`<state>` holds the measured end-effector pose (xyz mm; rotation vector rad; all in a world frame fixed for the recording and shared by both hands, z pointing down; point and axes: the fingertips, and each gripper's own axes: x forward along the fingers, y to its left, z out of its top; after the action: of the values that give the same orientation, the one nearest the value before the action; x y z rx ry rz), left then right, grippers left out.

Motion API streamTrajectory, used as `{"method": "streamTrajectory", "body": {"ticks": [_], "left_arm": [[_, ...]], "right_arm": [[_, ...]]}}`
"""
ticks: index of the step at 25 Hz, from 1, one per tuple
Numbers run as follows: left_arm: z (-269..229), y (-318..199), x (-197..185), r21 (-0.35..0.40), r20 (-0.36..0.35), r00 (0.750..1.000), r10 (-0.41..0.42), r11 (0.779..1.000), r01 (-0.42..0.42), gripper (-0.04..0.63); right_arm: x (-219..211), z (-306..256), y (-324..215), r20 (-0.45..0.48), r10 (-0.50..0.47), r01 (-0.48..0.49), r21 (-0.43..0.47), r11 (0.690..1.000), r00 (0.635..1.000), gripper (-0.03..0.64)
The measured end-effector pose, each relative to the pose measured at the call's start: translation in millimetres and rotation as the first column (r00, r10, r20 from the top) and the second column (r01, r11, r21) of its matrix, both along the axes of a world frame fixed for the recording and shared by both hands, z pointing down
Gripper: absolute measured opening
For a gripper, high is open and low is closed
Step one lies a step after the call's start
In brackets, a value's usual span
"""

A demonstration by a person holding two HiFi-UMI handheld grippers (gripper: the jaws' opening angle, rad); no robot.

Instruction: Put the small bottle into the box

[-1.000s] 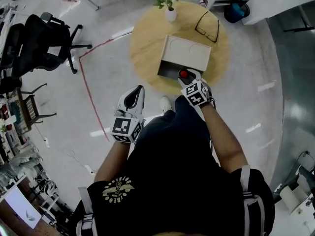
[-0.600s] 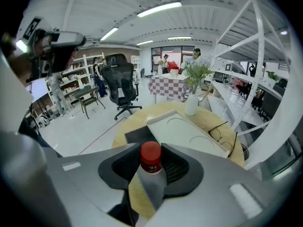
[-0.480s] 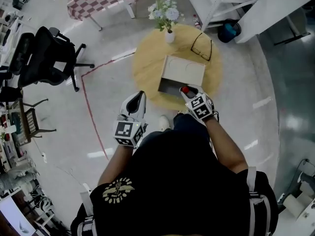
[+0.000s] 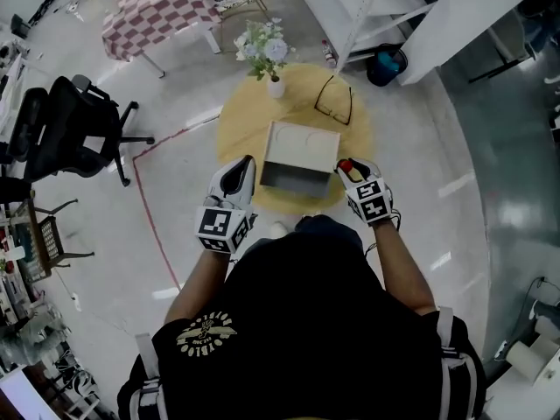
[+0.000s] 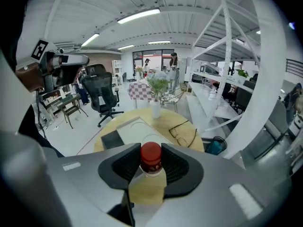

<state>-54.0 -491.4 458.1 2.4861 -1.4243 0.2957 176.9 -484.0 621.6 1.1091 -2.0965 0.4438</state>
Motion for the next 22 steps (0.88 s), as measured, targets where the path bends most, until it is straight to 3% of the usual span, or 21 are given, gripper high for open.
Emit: {"method": "streamTrajectory", "body": {"ticks": [6,14,18,22], "left_arm": [[-1.8,-28.9,20.2,-0.003,0.034,0.999,-0.033,0.999,0.033,0.000],[-1.9,-43.6,5.4,-0.012,0.089,0.987,-0.136,0.990,0.138,0.000],[-1.3,-49.4,12.9,-0.007,0.094,0.981,-0.168,0.985,0.170,0.000],[1.0,-50.9,15.9,0.008,0.096,0.981,-0.166,0.986,0.166,0.000]], "right_arm": [[46.3,56.7,-32.2,-0.013,0.057,-0.057,-0.034,0.998,0.998,0.146],[45.5,122.3,-44.1,-0.036,-0.019,0.017,-0.075,0.997,0.999,0.142],[51.1,117.3,-43.9,-0.014,-0.034,0.032,-0.081,0.996,0.999,0.171],[58.9,70.2,-49.0,0.046,0.000,0.001,-0.023,1.000,0.999,0.184]]}}
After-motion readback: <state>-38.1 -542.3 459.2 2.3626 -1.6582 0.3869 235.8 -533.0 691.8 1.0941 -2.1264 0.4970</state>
